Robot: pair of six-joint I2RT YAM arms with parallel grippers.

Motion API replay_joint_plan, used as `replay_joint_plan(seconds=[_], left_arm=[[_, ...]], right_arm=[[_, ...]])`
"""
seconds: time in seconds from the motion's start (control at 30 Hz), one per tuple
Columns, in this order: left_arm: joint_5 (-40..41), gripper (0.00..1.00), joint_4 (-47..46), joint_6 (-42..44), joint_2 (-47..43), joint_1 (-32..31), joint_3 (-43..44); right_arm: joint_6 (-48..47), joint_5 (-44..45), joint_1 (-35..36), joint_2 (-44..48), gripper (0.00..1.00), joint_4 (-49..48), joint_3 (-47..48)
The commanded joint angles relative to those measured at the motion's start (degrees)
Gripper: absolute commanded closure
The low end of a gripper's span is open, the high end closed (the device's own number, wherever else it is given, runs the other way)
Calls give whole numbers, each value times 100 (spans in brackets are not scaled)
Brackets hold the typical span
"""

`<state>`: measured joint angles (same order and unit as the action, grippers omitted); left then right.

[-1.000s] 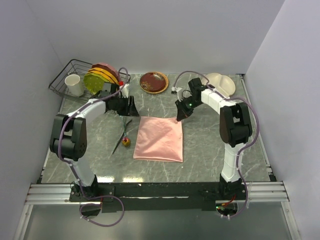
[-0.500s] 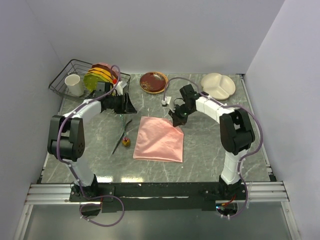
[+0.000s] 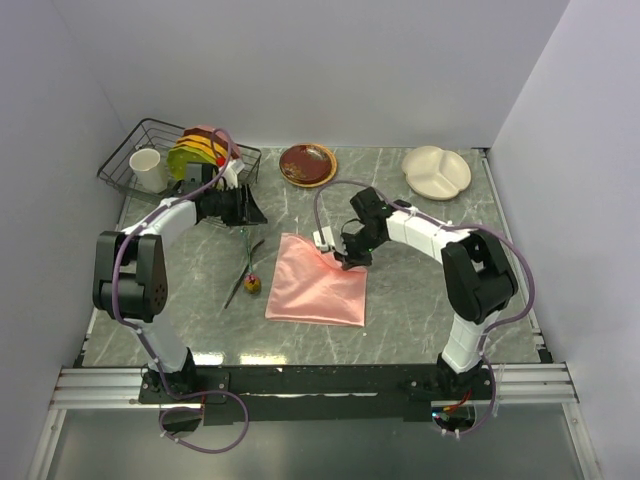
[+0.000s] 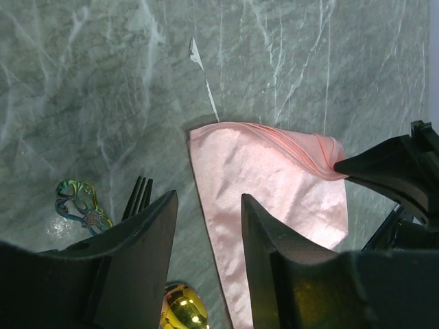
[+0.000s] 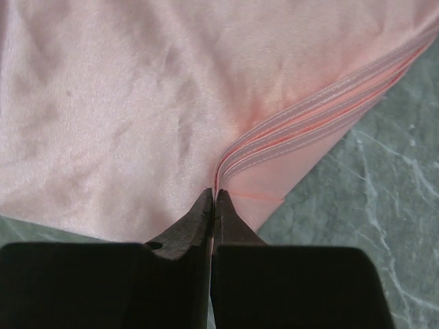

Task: Fold the napkin into a case and place the utensils inside
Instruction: Fold the lower triangle-folded napkin at the center of the board.

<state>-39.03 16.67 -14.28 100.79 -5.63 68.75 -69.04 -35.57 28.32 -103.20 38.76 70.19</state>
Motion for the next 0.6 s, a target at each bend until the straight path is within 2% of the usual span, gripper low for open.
replay_joint_plan(seconds=[0.0, 0.13, 0.37, 0.47, 0.57], left_arm=[[0, 52, -93, 13, -306, 71, 16], [-17, 52, -85, 83, -315, 71, 15], [-123, 53, 152, 566, -236, 27, 191], [-105, 52, 362, 1075, -218, -70, 340], [-201, 46, 888, 1997, -78, -245, 735]], right_arm=[[-1137, -108, 51, 432, 100, 263, -207], [-1893, -29, 113, 826, 100, 194, -812], [-3237, 103, 139, 1108, 100, 35, -1324], [-3432, 42, 139, 1170, 100, -88, -1421], [-3458, -37, 148, 1153, 100, -18, -1315]])
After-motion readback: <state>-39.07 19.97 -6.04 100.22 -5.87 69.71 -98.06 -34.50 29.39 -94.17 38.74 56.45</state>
